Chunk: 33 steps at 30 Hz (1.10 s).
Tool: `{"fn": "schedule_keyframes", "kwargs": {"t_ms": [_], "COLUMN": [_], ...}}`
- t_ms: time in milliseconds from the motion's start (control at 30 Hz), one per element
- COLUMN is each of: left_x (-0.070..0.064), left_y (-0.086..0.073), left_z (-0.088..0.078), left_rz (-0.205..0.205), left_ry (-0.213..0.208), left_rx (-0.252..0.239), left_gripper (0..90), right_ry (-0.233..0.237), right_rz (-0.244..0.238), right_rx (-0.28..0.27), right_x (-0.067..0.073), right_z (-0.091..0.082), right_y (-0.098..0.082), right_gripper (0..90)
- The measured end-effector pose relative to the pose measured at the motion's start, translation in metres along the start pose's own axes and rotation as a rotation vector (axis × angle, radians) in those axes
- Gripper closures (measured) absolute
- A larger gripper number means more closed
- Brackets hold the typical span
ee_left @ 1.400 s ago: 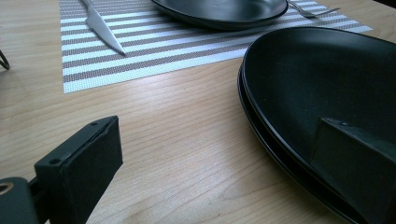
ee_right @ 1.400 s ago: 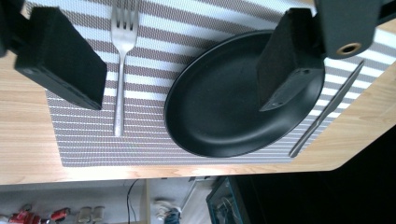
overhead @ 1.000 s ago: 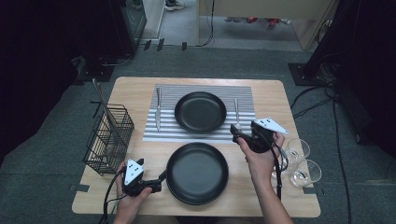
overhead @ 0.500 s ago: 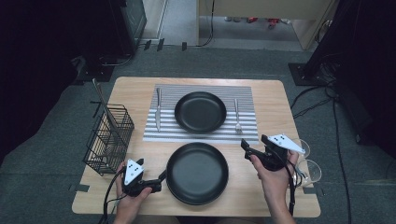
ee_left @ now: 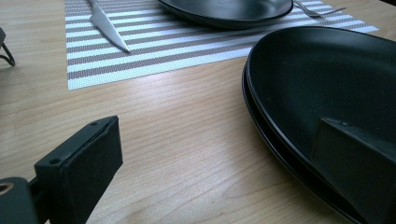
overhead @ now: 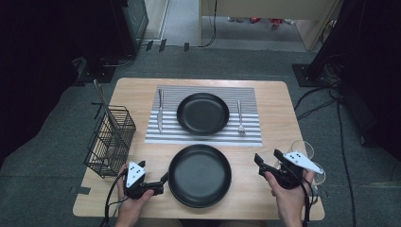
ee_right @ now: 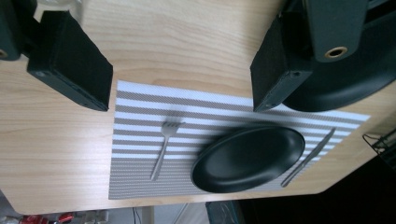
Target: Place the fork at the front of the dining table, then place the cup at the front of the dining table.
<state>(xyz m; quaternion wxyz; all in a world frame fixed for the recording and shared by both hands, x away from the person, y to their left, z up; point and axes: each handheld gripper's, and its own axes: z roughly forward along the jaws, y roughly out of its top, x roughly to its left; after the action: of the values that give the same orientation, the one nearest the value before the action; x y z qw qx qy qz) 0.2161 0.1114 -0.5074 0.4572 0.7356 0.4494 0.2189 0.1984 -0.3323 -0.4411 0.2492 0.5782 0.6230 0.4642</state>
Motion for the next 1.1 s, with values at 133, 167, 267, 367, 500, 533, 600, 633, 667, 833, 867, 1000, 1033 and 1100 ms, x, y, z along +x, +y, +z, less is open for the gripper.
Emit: {"fn": "schedule_keyframes", "kwargs": {"t_ms": [133,167,267,367,500,533,600,633,667,833,867,1000,1033,1100], "left_x": [0.000,0.000,0.000,0.000,0.001,0.001,0.001,0.001,0.001,0.001,0.001,0.001,0.001,0.001], "left_y": [0.000,0.000,0.000,0.000,0.000,0.000,0.000,0.000,0.000,0.000,0.000,0.000,0.000,0.000], "left_z": [0.000,0.000,0.000,0.000,0.000,-0.001,-0.001,-0.001,-0.001,0.000,0.000,0.000,0.000,0.000], "left_rz": [0.000,0.000,-0.002,-0.003,-0.004,-0.004,-0.005,-0.005,-0.005,-0.006,-0.006,-0.007,-0.007,-0.007], "left_ry": [0.001,0.001,0.001,0.001,0.001,0.001,0.001,0.001,0.001,0.001,0.001,0.000,0.000,0.000], "left_rx": [0.000,0.000,-0.001,0.000,0.000,0.000,0.000,0.000,0.000,0.000,0.000,0.000,0.000,0.000], "left_gripper": [2.2,2.2,2.2,2.2,2.2,2.2,2.2,2.2,2.2,2.2,2.2,2.2,2.2,2.2], "right_ry": [-0.008,-0.008,-0.014,-0.026,-0.037,-0.038,-0.044,-0.044,-0.044,-0.051,-0.057,-0.090,-0.090,-0.083], "right_rz": [0.000,0.000,0.001,-0.005,0.004,0.002,0.002,0.002,0.005,0.015,0.013,0.000,0.000,-0.005], "right_rx": [0.000,0.000,0.001,0.003,0.004,0.005,0.008,0.008,0.011,0.024,0.028,0.040,0.040,0.045], "right_x": [-0.008,-0.008,-0.014,-0.016,-0.022,-0.023,-0.024,-0.024,-0.027,-0.030,-0.030,-0.031,-0.031,-0.031], "right_z": [-0.009,-0.009,-0.017,-0.019,-0.022,-0.022,-0.022,-0.022,-0.022,-0.020,-0.020,-0.017,-0.017,-0.015], "right_y": [-0.006,-0.006,-0.008,-0.010,-0.014,-0.014,-0.016,-0.016,-0.018,-0.021,-0.022,-0.026,-0.026,-0.027], "right_gripper": [21.7,21.7,22.4,22.5,26.4,27.5,29.6,29.6,34.2,40.6,42.1,54.3,54.3,60.8]}}
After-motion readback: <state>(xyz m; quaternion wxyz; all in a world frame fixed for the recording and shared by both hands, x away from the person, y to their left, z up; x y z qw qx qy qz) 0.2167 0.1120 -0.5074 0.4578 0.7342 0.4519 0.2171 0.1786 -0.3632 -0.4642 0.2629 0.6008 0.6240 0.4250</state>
